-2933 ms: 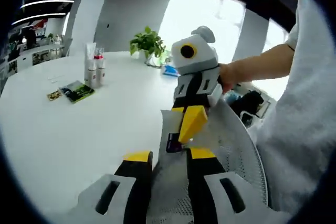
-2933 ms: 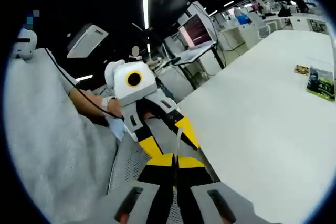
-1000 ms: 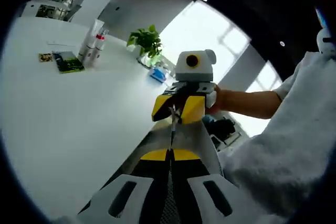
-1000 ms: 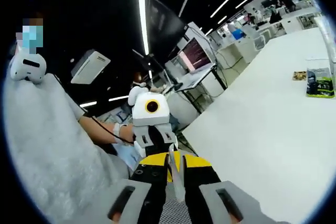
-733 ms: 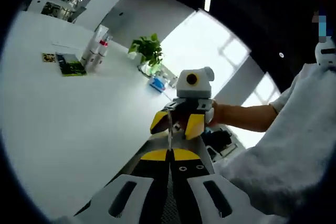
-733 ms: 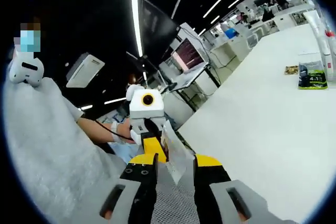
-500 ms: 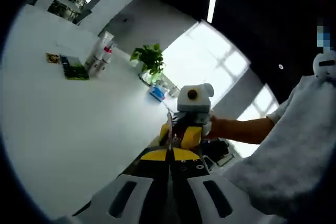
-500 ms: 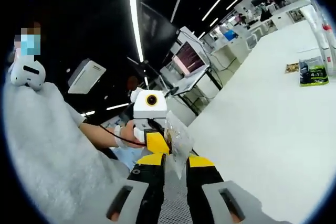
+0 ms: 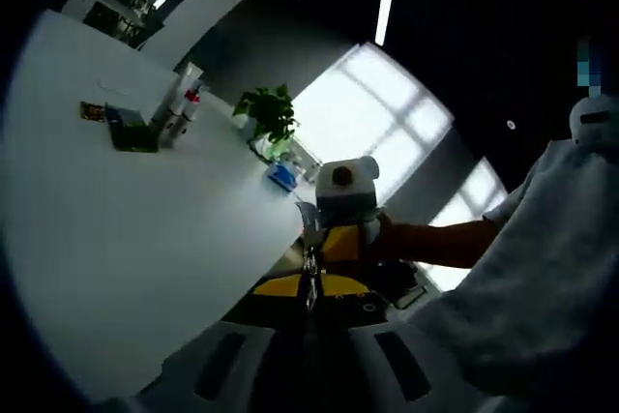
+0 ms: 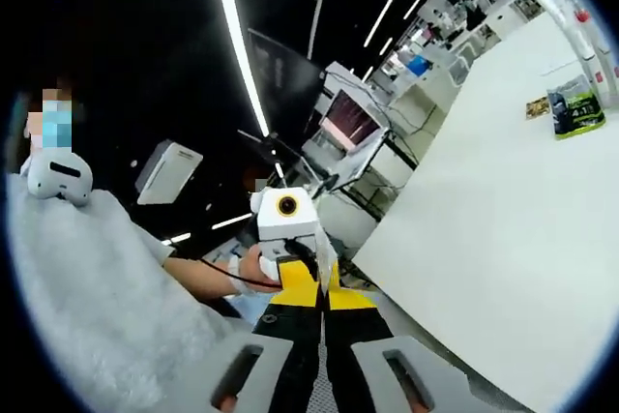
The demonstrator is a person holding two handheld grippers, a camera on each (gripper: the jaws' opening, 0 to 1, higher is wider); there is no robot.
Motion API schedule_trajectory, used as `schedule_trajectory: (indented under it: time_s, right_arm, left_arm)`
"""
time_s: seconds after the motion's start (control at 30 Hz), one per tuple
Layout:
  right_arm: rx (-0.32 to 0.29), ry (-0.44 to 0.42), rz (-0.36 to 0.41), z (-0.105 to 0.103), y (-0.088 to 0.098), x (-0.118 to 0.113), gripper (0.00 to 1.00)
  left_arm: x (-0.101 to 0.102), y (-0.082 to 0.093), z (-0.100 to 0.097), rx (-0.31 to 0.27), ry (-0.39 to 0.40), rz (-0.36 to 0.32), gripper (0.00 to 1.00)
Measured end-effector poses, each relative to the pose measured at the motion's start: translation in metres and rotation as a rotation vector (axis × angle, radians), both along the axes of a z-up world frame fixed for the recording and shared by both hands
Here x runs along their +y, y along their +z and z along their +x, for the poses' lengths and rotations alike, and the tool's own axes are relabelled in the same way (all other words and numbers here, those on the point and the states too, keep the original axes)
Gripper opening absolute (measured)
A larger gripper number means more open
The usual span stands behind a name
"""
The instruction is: Arrange the skincare products in the storage area until every visible bottle or jar stands upright without overlapping.
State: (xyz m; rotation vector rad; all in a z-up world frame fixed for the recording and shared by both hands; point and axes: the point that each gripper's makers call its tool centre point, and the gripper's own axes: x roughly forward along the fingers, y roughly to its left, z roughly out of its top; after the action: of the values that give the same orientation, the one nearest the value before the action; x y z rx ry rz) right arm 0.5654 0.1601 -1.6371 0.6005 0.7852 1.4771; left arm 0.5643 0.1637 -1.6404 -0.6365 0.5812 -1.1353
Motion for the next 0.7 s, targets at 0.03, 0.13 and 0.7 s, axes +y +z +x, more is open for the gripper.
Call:
schedule_trajectory:
  time_s: [0.03,0.13,0.7]
  right_arm:
    - [0.008,0.005,0.0,-0.001,0.0,0.0,0.0]
    - [0.008,0.039,-0.024,-0.007,-0.005,0.001,0.0]
    - [0.027,-0.05,0.047,0.006,0.003,0.007,0.0]
  left_arm:
    - [0.0,0.002,0.0,-0.001,0.002,-0.008,0.02]
    - [0.001,0.005,0.002,-0.005,0.015,-0.023,0.04]
    - [0.009,0.008,0.009,0.032,0.052,-0.067,0.0]
